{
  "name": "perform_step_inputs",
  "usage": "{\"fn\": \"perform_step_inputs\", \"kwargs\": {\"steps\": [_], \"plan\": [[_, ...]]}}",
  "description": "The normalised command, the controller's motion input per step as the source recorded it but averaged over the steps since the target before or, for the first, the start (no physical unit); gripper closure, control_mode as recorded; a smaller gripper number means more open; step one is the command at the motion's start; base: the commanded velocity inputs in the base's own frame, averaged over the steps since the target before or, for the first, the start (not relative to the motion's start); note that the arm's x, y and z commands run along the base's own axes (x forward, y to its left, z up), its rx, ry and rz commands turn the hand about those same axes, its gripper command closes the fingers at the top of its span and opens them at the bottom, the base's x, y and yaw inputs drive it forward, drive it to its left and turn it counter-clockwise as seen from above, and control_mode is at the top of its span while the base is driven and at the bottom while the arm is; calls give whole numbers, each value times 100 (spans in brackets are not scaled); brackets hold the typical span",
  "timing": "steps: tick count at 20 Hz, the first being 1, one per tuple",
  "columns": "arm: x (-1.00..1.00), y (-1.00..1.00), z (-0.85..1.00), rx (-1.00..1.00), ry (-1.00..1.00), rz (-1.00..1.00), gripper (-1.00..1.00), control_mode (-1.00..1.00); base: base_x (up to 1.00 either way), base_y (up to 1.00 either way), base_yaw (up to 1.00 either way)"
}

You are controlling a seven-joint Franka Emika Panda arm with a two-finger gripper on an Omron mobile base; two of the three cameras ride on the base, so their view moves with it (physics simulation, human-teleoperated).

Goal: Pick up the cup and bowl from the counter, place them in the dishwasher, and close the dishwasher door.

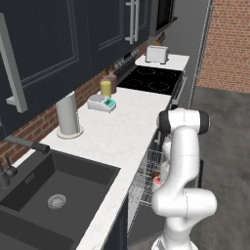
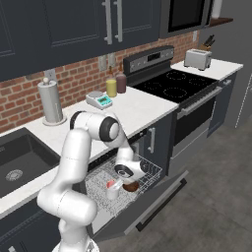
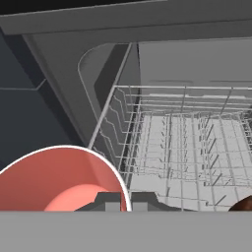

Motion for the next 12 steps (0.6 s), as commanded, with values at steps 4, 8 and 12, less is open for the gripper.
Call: {"fn": "perform_step_inputs", "kwargs": {"steps": [4,8,12], "plan": [[14,3,-31,0,0,0,100,-100,0,0,0],[6,0,-29,0,0,0,100,-100,0,0,0],[6,0,-29,0,0,0,100,-100,0,0,0]]}}
